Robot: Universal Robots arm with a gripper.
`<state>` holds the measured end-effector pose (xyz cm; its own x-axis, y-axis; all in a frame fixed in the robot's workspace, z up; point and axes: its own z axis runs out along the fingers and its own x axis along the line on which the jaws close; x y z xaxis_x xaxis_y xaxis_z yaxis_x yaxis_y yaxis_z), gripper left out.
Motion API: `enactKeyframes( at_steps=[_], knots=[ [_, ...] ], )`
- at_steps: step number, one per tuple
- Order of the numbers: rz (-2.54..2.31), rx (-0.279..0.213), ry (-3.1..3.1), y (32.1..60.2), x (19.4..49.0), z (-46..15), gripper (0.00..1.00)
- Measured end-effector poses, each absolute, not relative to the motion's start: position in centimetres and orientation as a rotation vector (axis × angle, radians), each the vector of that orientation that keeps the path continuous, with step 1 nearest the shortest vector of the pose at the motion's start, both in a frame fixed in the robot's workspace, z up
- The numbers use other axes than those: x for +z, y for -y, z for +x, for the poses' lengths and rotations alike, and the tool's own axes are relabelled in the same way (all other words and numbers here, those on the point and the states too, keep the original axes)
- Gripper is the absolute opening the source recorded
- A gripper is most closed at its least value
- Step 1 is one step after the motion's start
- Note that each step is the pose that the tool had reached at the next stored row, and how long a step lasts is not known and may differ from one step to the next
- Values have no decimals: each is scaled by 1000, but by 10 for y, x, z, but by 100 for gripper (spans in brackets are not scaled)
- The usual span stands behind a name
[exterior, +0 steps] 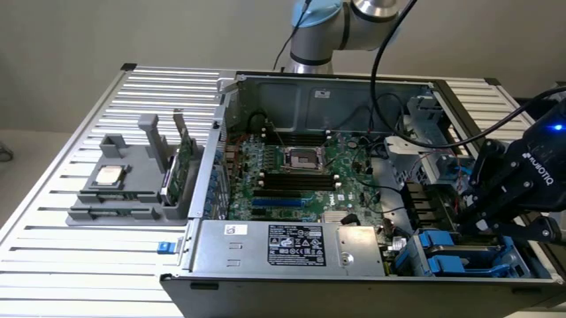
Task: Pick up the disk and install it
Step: 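Insert the first disk wire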
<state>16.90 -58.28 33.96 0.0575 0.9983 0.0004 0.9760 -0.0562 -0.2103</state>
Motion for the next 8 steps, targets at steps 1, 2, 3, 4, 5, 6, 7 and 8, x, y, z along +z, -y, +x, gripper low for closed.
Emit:
enactKeyframes(
  at_steps=[1,2,3,4,5,6,7,8],
  knots=[
    [-2166,217,2045,583,339,169,19],
    [-2166,217,2045,583,339,169,19],
    [-2167,217,2045,583,339,169,19],
    [-2167,217,2045,583,339,169,19],
    [-2166,217,2045,583,339,169,19],
    [-2166,217,2045,583,339,169,19],
    [-2166,217,2045,583,339,169,19],
    [-2166,217,2045,583,339,169,19]
  ],
)
